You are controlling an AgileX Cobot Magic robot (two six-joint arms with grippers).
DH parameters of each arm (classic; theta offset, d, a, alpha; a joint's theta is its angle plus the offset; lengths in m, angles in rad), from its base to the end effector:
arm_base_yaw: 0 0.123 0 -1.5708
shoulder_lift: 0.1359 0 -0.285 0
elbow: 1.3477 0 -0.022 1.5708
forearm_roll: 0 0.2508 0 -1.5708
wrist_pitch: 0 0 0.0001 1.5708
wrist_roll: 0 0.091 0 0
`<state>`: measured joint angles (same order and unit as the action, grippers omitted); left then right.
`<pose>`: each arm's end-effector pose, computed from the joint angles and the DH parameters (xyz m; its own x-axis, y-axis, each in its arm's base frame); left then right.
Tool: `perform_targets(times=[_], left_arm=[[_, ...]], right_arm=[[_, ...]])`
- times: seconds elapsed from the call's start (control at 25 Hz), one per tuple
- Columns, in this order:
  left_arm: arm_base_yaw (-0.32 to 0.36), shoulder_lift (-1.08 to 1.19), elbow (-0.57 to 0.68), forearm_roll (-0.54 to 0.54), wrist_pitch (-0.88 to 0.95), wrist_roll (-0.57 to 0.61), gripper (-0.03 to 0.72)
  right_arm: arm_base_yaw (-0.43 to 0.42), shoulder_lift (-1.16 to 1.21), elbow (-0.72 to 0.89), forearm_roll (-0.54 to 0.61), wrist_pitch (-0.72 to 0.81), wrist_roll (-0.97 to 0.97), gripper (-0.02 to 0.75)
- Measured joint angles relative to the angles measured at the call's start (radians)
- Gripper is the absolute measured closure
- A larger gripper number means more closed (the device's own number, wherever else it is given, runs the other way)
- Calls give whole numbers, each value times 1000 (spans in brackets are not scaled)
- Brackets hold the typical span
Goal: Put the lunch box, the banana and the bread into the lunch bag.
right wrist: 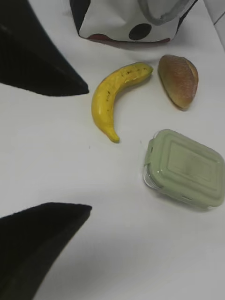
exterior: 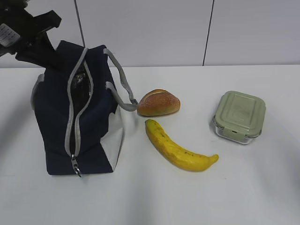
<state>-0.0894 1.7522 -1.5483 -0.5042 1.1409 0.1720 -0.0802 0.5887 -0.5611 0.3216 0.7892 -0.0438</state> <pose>0.3647 -0.0728 0.3100 -0.9416 0.0357 -0.3349 0.1860 0.8840 -0.4288 0.1045 0.0121 0.2914 -0.6506 0.2338 -0.7225 0.0288 0.9583 0.2842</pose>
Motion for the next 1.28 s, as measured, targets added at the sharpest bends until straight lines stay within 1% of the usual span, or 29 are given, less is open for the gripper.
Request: perform_targets(times=[0.12, 0.2, 0.56, 0.76, 0.84, 0.92, 1.16, 1.28], left_arm=[[0, 0, 0, -7, -1, 0, 688], [0, 0, 0, -7, -1, 0, 688], [0, 0, 0, -6, -2, 7, 688], [0, 0, 0, -6, -7, 7, 688], [0, 0, 0, -6, -9, 7, 688], [0, 0, 0, -6, -10, 7, 688], [0, 0, 0, -5, -12, 8, 688], [0, 0, 0, -5, -12, 9, 688]], right_arm=[[0, 185, -65, 66, -5, 2, 215], [0, 298, -124, 86, -5, 0, 215], [0, 775, -412, 92, 39, -61, 215], [-2, 934, -463, 96, 40, -108, 217], [-19, 968, -465, 107, 40, -145, 225], [-57, 996, -465, 152, 38, -210, 229], [-230, 1071, -470, 420, 70, -518, 232], [-292, 1123, -471, 525, 101, -652, 232]])
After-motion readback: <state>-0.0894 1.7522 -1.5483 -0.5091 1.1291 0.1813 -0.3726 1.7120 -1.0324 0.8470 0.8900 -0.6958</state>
